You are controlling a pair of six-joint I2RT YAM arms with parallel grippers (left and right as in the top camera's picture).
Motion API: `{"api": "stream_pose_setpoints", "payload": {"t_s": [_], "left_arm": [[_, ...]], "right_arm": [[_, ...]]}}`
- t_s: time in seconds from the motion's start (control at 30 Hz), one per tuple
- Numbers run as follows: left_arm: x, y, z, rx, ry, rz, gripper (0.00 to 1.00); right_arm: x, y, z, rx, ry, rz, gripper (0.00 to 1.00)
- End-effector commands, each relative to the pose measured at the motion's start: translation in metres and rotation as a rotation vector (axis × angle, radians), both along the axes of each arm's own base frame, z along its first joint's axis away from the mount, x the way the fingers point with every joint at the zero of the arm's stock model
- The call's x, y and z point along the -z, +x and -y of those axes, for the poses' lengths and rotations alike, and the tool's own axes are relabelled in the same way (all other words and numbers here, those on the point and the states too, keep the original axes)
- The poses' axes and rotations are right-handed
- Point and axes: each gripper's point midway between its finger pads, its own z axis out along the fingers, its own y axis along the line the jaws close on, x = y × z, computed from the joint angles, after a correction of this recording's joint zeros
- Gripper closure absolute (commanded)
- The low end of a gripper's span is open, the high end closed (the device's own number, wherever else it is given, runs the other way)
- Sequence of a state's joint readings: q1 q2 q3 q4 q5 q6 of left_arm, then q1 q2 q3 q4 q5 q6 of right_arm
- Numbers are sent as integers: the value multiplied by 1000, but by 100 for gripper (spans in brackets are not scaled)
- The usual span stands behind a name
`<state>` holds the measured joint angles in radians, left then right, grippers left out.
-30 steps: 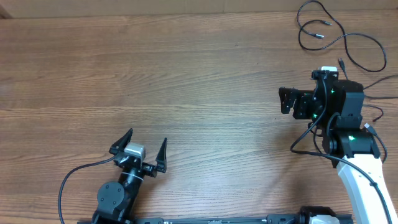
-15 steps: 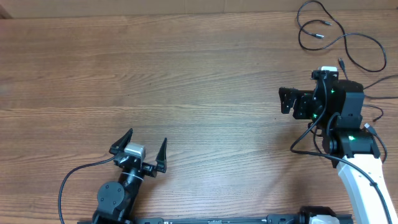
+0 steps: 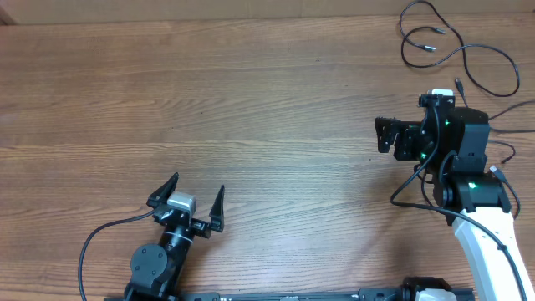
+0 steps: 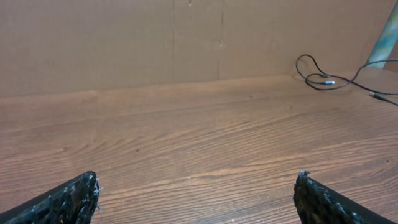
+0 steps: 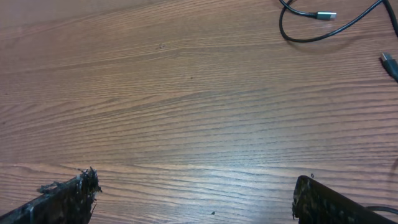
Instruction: Untangle cables
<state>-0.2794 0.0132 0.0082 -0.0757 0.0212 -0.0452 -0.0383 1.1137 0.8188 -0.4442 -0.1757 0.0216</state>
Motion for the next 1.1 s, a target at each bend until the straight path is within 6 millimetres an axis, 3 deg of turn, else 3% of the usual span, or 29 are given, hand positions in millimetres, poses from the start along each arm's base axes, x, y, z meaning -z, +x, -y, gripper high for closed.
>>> {"api": "stream_pose_setpoints", "payload": {"t_s": [0.0,1.07], "left_arm": [[0,0,-2,-9,21,11,0],[0,0,-2,-9,21,11,0]], "right_arm": [[-12,5,0,-4,-11,32,0],[-8,2,0,-4,-11,10,0]]}}
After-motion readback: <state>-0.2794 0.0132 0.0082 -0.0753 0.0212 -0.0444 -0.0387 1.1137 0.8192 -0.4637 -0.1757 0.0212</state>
